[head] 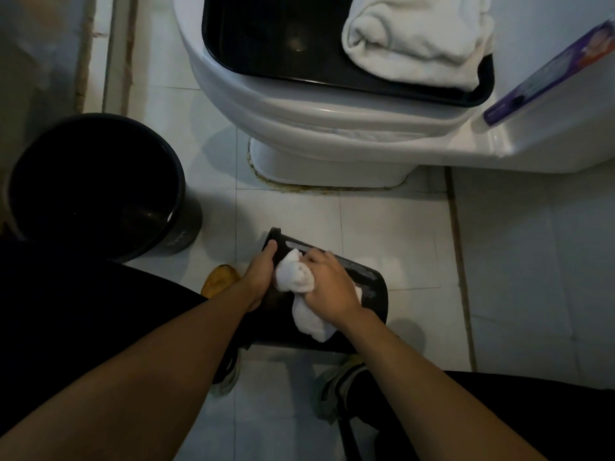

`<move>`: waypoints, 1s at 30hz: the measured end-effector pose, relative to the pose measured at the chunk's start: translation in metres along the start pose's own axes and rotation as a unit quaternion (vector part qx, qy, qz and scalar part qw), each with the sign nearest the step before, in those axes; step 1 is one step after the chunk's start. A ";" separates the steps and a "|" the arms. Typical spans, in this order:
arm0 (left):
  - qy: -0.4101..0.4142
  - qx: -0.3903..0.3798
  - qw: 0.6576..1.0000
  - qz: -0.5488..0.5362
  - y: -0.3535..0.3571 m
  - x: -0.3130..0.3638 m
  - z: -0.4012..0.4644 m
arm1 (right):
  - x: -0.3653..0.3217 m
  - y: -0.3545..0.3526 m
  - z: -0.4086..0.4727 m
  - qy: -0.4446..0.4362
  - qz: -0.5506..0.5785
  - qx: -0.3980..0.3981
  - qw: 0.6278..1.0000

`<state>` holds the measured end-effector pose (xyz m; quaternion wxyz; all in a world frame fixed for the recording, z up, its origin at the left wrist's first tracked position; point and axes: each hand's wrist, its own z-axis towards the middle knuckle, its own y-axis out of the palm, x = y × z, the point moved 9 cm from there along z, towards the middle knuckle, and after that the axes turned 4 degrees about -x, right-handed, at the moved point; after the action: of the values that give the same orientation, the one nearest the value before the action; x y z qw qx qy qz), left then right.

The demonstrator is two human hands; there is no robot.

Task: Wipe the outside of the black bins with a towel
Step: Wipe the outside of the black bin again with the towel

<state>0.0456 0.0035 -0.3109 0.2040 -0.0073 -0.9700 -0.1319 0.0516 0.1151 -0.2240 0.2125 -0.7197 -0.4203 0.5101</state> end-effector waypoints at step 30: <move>0.207 0.221 0.889 0.345 -0.019 0.028 -0.017 | 0.032 0.008 -0.043 0.143 0.004 0.059 0.988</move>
<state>0.0258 -0.0205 -0.2894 0.4291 -0.2688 -0.8463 0.1655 0.0981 0.1422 -0.2305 0.3101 -0.7731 -0.3524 0.4266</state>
